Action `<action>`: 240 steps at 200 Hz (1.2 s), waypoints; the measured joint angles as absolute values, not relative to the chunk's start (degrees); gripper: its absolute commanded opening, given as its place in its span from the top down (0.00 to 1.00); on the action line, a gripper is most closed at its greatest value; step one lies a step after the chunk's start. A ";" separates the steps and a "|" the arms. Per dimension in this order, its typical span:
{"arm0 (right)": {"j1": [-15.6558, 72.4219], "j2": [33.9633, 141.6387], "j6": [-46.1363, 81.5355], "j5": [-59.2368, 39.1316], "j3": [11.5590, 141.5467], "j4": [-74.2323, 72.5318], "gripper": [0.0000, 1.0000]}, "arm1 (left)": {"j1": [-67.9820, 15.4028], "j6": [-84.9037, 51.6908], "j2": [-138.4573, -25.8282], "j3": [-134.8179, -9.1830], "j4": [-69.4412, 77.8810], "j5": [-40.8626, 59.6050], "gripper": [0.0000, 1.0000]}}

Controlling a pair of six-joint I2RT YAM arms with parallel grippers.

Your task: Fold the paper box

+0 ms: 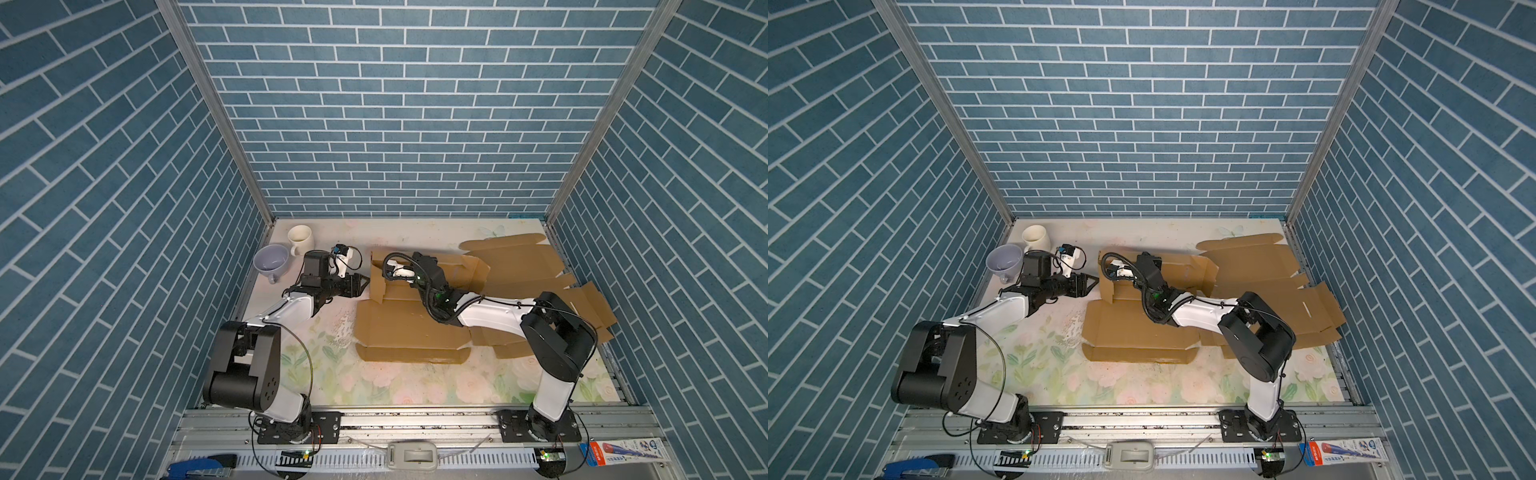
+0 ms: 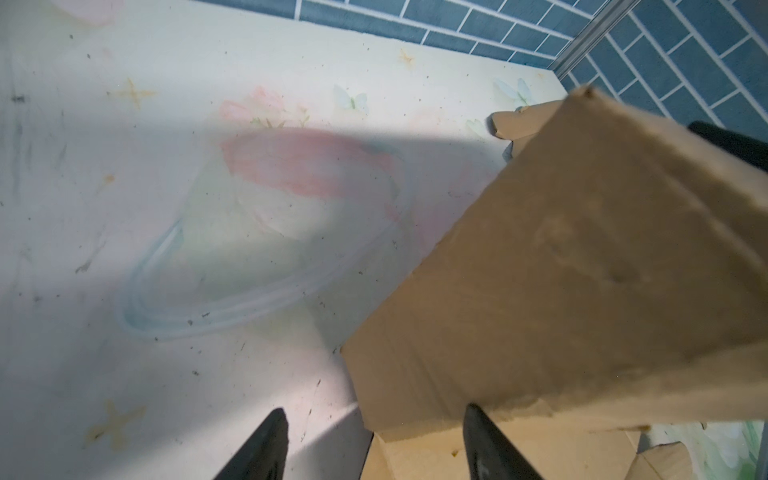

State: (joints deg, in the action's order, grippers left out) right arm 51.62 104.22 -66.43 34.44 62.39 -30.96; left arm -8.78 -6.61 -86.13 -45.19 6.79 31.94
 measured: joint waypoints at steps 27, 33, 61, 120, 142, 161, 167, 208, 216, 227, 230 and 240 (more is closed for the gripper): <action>51.59 103.72 -66.39 34.46 62.39 -28.71 1.00 | -10.50 -5.72 -86.13 -43.99 9.56 30.48 0.31; 51.59 103.68 -66.39 34.44 62.39 -28.25 1.00 | -10.70 -5.56 -86.13 -43.70 9.93 30.17 0.31; 51.59 103.50 -66.37 34.39 62.39 -27.46 1.00 | -11.11 -5.48 -86.13 -43.18 11.75 29.36 0.30; 51.59 103.48 -66.32 34.02 62.39 -25.69 1.00 | -13.19 -3.92 -83.48 -42.46 9.10 26.04 0.33; 51.59 103.48 -66.32 33.61 62.39 -25.23 1.00 | -13.78 -2.98 -83.20 -42.76 6.35 26.06 0.39; 51.66 103.48 -66.30 33.19 62.39 -25.06 1.00 | -14.70 -2.15 -83.22 -43.05 3.07 26.87 0.41; 51.70 103.48 -66.30 33.08 62.39 -25.06 1.00 | -14.98 -1.91 -83.22 -43.22 1.87 27.11 0.40; 51.83 103.48 -66.30 32.69 62.39 -24.95 1.00 | -15.57 -0.45 -83.22 -44.23 -3.14 27.46 0.37; 51.83 103.48 -66.30 32.69 62.39 -24.93 1.00 | -15.57 -0.43 -83.22 -44.23 -2.94 27.44 0.38; 51.86 103.48 -66.28 32.71 62.39 -24.88 1.00 | -15.57 -0.47 -83.24 -44.23 -1.89 27.35 0.40; 51.86 103.48 -66.28 32.71 62.39 -24.86 1.00 | -15.57 -0.51 -83.29 -44.23 -1.37 27.29 0.41; 51.88 103.48 -66.28 32.71 62.39 -24.84 1.00 | -15.64 -0.78 -83.53 -44.21 0.84 27.00 0.45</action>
State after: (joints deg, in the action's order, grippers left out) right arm 51.88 103.48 -66.28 32.71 62.39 -24.84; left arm -15.64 -0.78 -83.53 -44.21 0.84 27.00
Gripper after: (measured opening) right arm 0.052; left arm 0.592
